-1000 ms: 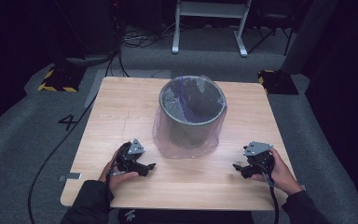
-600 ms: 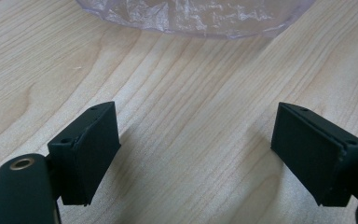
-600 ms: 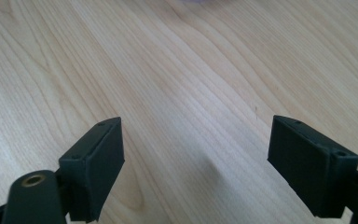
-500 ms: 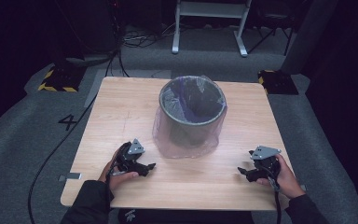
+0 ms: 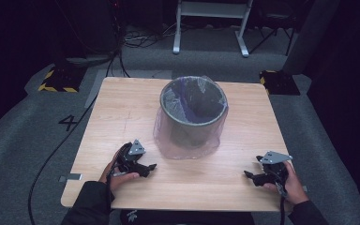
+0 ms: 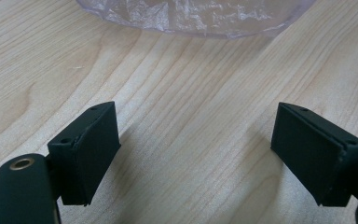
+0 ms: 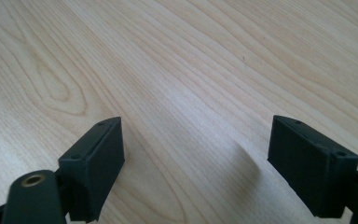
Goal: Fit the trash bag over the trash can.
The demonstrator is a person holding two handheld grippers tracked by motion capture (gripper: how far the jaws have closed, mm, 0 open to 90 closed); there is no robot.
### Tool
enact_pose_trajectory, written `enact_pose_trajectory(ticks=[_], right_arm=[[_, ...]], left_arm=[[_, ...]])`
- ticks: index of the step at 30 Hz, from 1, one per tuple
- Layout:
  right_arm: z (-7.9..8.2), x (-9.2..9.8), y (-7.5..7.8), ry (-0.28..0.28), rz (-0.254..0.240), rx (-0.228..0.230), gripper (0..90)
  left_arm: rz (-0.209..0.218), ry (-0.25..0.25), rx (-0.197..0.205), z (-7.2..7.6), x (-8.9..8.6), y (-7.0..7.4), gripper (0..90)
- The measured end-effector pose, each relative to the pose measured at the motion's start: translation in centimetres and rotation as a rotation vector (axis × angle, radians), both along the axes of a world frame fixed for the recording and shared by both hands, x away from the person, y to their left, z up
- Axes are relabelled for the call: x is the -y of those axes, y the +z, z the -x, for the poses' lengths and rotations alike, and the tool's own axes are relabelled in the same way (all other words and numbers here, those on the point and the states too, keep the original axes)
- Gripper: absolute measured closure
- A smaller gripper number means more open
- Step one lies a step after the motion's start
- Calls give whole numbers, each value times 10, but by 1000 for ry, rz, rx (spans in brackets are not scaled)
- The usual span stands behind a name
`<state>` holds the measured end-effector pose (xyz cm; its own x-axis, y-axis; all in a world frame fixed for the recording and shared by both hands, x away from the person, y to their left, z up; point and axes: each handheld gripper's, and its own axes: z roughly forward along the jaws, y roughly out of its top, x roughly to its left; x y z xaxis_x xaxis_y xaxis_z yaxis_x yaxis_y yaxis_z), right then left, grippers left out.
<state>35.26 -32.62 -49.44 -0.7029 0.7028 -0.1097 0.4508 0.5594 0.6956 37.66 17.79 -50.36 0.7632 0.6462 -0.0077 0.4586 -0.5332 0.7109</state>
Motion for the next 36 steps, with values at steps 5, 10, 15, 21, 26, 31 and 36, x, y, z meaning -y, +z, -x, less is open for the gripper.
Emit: enact_pose_trajectory(ticks=[5, 10, 15, 21, 26, 31, 36], right_arm=[[4, 15, -7, -48, -78, -4, 163], [5, 23, -9, -87, -114, -23, 154], [5, 25, -9, -90, -118, -31, 151], [5, 25, -9, -90, -117, -30, 149], [5, 25, -9, -91, -117, -31, 146], [5, 25, -9, -92, -117, -30, 145], [5, 25, -9, -92, -117, -30, 145]], left_arm=[[2, -1, 0, 0, 0, 0, 144], [0, 1, 1, 0, 0, 0, 145], [0, 1, 2, 0, 0, 0, 146], [-1, 2, 3, 0, 0, 0, 146], [0, 0, 2, 0, 0, 0, 146], [0, -3, 2, 0, 1, 0, 144], [2, -4, 0, -1, 1, 0, 142]])
